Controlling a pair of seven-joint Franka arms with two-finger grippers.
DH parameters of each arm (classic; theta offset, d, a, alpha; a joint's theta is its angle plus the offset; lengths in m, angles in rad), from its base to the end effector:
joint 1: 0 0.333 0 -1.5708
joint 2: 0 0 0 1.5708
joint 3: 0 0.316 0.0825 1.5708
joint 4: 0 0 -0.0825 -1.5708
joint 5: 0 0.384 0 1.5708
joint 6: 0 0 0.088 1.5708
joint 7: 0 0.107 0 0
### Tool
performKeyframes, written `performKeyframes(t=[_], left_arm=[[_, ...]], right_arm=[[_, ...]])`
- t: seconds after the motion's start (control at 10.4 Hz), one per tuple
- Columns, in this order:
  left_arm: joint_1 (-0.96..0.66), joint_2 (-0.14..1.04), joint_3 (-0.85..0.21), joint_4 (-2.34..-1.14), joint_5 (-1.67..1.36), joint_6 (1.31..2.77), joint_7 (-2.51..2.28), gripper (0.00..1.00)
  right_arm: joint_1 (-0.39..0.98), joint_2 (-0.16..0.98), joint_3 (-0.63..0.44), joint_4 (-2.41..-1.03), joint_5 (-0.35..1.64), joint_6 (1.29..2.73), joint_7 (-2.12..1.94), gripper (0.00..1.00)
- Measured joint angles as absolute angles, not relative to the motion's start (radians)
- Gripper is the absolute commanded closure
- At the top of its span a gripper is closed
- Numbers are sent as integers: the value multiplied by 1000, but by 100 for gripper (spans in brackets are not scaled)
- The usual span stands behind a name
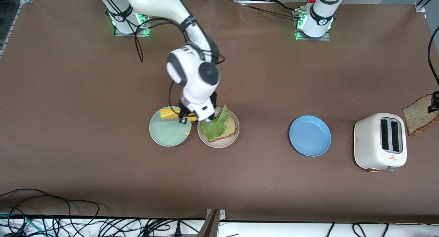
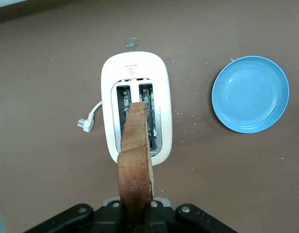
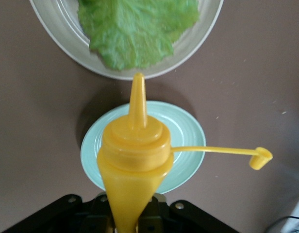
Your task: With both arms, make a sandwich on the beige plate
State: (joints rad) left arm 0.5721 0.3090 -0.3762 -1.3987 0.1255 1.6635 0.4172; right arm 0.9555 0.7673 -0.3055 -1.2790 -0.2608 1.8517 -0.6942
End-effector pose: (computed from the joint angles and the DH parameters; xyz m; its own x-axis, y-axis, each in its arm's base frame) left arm 0.6236 0.1707 0.5388 0.9757 -0.2176 -0.0263 -0.2177 -0.9760 -0.0023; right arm 0.5578 0.4651 0.3032 0.1071 0.9012 -0.4199 0.9779 -0.0193 0.2081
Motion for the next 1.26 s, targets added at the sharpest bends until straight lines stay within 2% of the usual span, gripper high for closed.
performKeyframes(t=[0.19, 0.77, 1.06, 1.26], left_arm=[[570, 304, -401, -1399, 37, 1644, 318, 100], [550, 307, -440, -1410, -170, 1625, 77, 100], [460, 333, -444, -1424, -209, 1624, -41, 100], [416, 364, -443, -1424, -296, 1626, -87, 100]], right_arm=[[999, 803, -306, -1279, -334, 1874, -663, 100], [981, 811, -340, -1272, -340, 1870, -667, 100], [909, 784, -349, -1269, -167, 1849, -764, 100], [816, 755, -355, -1268, 2, 1828, -900, 100]])
